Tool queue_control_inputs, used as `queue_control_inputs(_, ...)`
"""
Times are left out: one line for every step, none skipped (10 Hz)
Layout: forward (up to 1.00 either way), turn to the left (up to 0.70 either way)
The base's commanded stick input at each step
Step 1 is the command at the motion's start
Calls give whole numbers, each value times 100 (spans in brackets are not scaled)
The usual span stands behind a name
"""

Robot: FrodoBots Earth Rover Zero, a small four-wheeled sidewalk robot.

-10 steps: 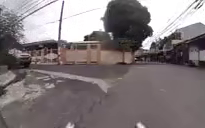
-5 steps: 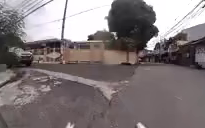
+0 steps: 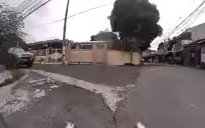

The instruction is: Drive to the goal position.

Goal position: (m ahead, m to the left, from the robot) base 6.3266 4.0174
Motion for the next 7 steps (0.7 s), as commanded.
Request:
queue_control_inputs(70,14)
queue_control_inputs(70,14)
queue_control_inputs(70,14)
queue_control_inputs(70,14)
queue_control_inputs(70,14)
queue_control_inputs(70,14)
queue_control_inputs(70,14)
